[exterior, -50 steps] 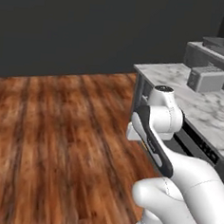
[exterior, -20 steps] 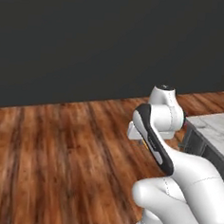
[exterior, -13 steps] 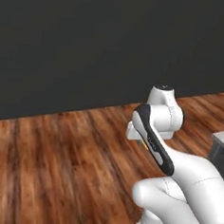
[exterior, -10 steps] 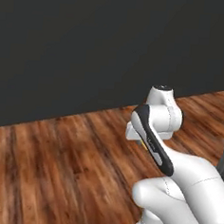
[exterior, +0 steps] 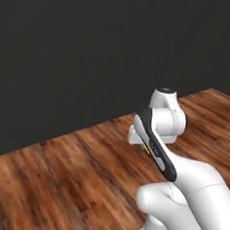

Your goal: Place the cold items (mango and lime) from the fridge in one tupperware on the dining counter. Place the warm items (hot dog and kebab skewer) in the stove area in another tupperware.

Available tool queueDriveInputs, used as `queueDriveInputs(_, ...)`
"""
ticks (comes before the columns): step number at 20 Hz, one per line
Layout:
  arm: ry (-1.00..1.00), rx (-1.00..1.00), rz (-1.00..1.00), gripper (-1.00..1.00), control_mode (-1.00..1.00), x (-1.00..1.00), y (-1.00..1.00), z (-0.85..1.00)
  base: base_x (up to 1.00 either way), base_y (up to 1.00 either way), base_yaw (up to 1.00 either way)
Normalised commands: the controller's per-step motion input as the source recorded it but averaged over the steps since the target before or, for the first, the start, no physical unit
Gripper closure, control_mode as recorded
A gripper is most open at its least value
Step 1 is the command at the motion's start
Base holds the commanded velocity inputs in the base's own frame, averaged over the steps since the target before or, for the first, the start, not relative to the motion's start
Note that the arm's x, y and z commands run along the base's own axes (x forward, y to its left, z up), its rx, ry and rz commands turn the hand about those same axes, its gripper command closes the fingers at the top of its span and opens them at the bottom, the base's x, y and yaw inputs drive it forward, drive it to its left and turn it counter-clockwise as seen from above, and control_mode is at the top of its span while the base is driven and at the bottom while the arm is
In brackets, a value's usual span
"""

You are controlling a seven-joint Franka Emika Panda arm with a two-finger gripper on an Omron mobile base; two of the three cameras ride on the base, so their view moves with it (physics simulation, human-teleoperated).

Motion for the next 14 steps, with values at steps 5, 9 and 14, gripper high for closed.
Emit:
queueDriveInputs(5,0.00,0.00,0.00,1.00,1.00,0.00,0.00,0.00,1.00,0.81,-0.55)
queueDriveInputs(9,0.00,0.00,0.00,1.00,1.00,0.00,0.00,0.00,1.00,0.83,-0.57)
queueDriveInputs(14,0.00,0.00,0.00,1.00,1.00,0.00,0.00,0.00,0.92,0.76,-0.58)
